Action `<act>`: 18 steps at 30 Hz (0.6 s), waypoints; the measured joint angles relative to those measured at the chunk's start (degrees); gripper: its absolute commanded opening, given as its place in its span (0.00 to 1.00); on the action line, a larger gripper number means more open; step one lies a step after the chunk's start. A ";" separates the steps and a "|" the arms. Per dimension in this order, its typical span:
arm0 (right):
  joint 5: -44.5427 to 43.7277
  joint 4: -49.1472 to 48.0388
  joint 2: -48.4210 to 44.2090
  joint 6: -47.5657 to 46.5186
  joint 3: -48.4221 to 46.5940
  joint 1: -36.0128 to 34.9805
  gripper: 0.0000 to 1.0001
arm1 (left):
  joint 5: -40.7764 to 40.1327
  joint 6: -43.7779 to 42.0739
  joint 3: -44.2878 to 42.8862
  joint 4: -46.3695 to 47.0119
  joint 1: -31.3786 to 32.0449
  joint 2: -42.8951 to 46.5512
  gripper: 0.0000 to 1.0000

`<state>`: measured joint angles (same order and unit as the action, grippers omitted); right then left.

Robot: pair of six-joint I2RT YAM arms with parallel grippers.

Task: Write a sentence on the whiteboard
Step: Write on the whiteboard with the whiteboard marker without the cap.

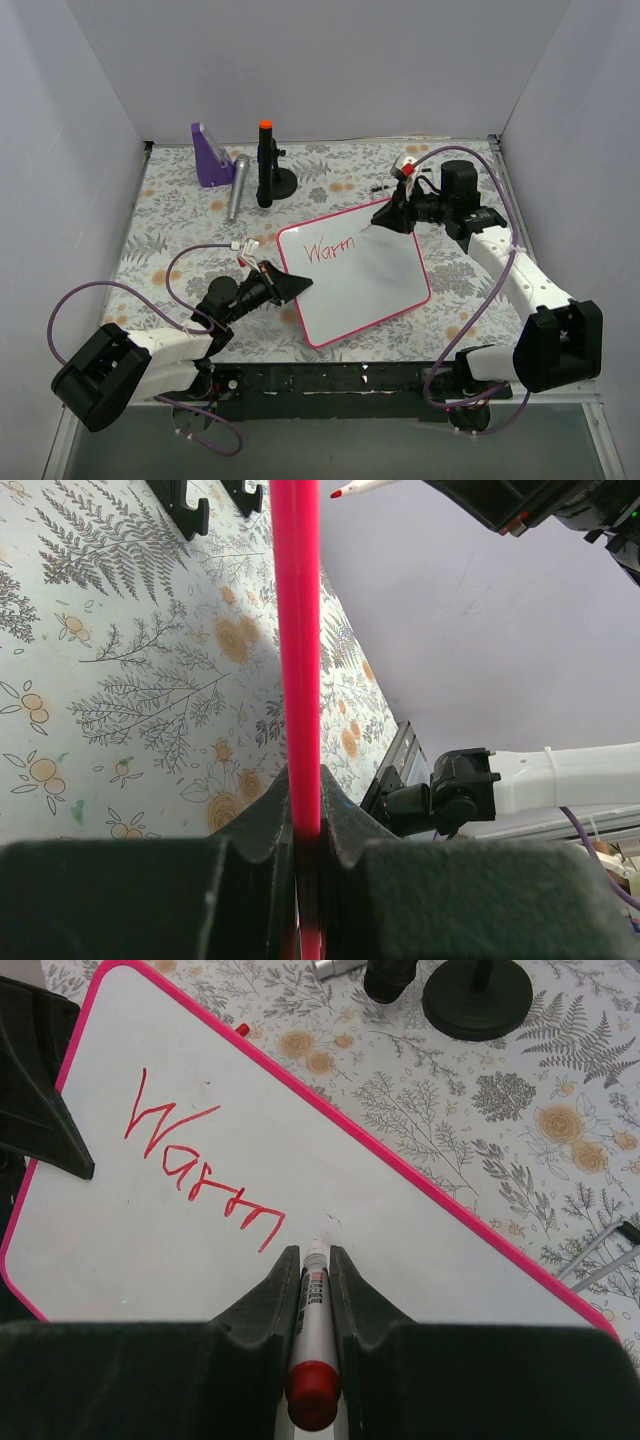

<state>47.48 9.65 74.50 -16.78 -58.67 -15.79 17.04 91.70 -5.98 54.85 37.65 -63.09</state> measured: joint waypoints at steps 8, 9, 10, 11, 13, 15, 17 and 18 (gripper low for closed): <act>-0.59 -0.90 2.16 1.05 0.13 -1.20 0.01 | 0.02 0.00 0.00 0.00 0.00 -0.02 0.00; -0.57 -1.03 2.16 1.22 0.20 -1.36 0.01 | 0.02 0.00 0.00 0.00 0.00 -0.02 0.00; -0.52 -1.14 2.16 1.44 0.28 -1.55 0.01 | 0.02 0.00 0.00 0.00 0.00 -0.02 0.00; -0.46 -1.27 2.16 1.57 0.37 -1.68 0.01 | 0.02 0.00 0.00 0.00 0.00 -0.02 0.00; -0.39 -1.29 2.16 1.66 0.44 -2.01 0.01 | 0.02 0.00 0.00 0.00 0.00 -0.02 0.00; -0.39 -1.33 2.16 1.70 0.46 -2.34 0.01 | 0.02 0.00 0.00 0.00 0.00 -0.02 0.00; -0.39 -1.38 2.16 1.79 0.52 -2.47 0.01 | 0.04 0.00 0.00 0.02 0.00 -0.02 0.00; -0.42 -1.55 2.16 1.86 0.63 -2.62 0.01 | 0.02 0.00 0.00 0.02 0.00 -0.02 0.00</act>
<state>47.07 8.10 76.66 -14.92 -58.04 -18.41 17.06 91.70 -5.98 54.87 37.65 -63.11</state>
